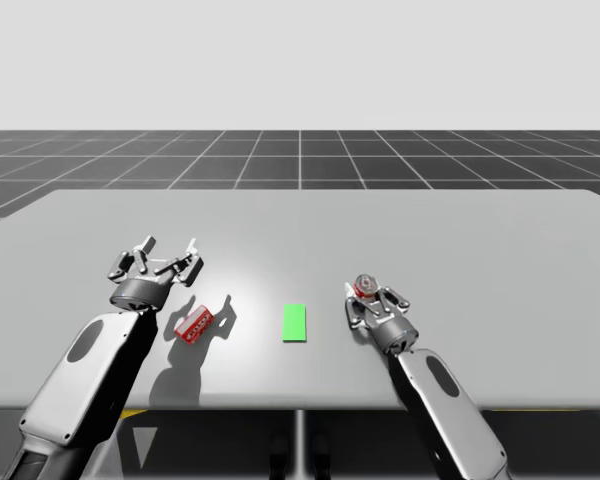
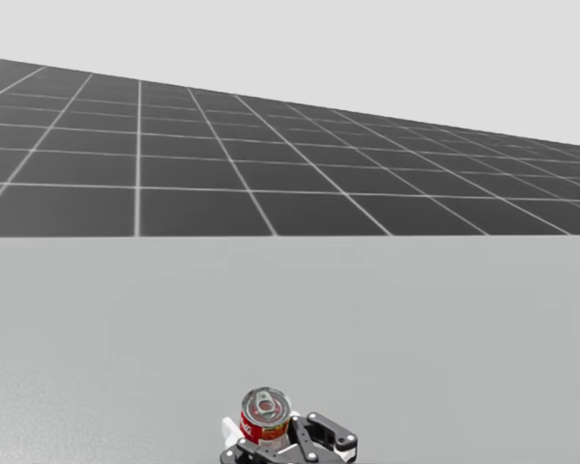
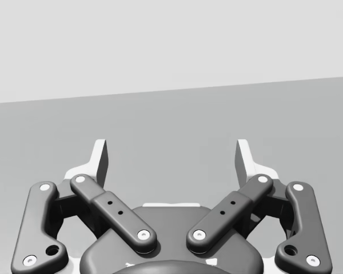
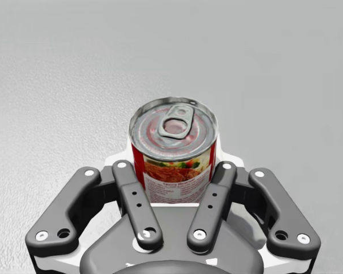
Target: Look at the card. If it is red, pick the object on the left. If it is green, pick the object on the right.
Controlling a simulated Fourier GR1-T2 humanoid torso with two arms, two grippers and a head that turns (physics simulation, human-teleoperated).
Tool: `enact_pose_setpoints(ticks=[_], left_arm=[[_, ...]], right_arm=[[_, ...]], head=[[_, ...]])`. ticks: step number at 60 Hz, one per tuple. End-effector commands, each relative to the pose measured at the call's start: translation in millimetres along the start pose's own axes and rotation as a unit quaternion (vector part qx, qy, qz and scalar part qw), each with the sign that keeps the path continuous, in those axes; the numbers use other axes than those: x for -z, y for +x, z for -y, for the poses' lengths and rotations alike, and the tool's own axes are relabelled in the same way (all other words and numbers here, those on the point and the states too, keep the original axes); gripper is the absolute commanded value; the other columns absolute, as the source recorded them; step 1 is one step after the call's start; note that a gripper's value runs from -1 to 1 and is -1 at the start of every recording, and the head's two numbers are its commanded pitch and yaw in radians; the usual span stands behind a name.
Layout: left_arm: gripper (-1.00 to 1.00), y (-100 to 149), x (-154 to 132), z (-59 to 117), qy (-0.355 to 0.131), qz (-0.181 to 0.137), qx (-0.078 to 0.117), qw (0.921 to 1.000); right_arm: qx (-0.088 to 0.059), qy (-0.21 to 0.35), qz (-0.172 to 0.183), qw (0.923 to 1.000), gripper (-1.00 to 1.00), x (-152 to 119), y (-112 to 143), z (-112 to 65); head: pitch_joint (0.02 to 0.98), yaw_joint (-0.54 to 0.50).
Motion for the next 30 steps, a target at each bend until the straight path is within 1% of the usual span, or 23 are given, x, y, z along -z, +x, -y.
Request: enact_pose_setpoints(ticks=[1, 6, 11, 14, 17, 18, 21, 22, 25, 30], left_arm=[[-1.0, 0, 0, -0.2, 0.0, 0.0, 0.0, 1.0], [-1.0, -1, 1, -0.3, 0.0, 0.0, 0.0, 1.0], [-1.0, 0, 1, -0.5, 0.0, 0.0, -0.001, 1.0], [-1.0, 0, 1, -0.6, 0.0, 0.001, -0.001, 1.0], [-1.0, 0, 1, -0.6, 0.0, 0.001, -0.001, 1.0], [-1.0, 0, 1, -0.6, 0.001, 0.001, -0.001, 1.0], [-1.0, 0, 1, -0.6, 0.001, 0.001, -0.001, 1.0], [-1.0, 0, 1, -0.5, 0.001, 0.001, -0.001, 1.0], [-1.0, 0, 1, -0.4, 0.001, 0.001, -0.001, 1.0], [-1.0, 0, 1, -0.8, 0.001, 0.001, -0.001, 1.0]], right_arm=[[0.012, -0.053, 0.002, 0.9985, 1.0, -1, 6, 9.2], [0.009, -0.054, 0.015, 0.9984, 1.0, -2, 20, 12.1], [0.003, -0.06, 0.036, 0.9976, 1.0, -4, 42, 17.7], [0.001, -0.065, 0.049, 0.9967, 1.0, -5, 56, 22.4], [0.001, -0.069, 0.058, 0.996, 1.0, -5, 65, 25.4], [0.001, -0.072, 0.066, 0.9952, 1.0, -6, 74, 28.4], [0.001, -0.074, 0.074, 0.9945, 1.0, -7, 83, 30.7], [-0.001, -0.076, 0.083, 0.9936, 1.0, -8, 92, 32.5], [-0.002, -0.077, 0.091, 0.9928, 1.0, -9, 100, 33.4], [-0.012, -0.078, 0.115, 0.9902, 1.0, -14, 121, 33.4]], head=[[0.439, -0.33], [0.439, -0.33], [0.443, -0.33], [0.445, -0.33], [0.446, -0.33], [0.447, -0.33], [0.448, -0.33], [0.449, -0.33], [0.451, -0.33], [0.454, -0.33]])
